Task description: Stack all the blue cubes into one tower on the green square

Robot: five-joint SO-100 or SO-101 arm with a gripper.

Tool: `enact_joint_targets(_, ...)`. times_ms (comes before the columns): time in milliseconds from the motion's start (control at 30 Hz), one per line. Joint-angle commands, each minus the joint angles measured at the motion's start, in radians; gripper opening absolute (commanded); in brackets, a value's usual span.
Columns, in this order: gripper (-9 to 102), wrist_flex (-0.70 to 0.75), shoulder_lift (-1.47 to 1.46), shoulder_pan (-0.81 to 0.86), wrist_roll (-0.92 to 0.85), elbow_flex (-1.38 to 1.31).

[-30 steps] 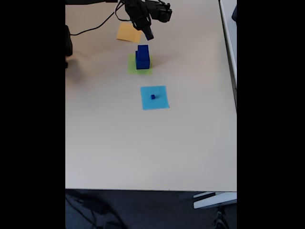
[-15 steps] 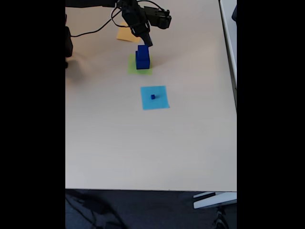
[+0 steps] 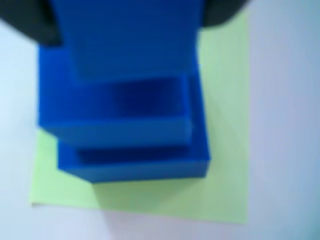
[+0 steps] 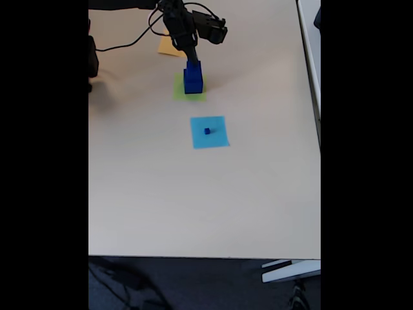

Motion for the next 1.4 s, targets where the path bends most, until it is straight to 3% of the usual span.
enact_joint_targets(0, 0, 0.006, 0.051, 0.014, -0.023, -0.077)
enact_joint_targets(1367, 0, -0.049, 0.017, 0.018, -0.017, 0.014)
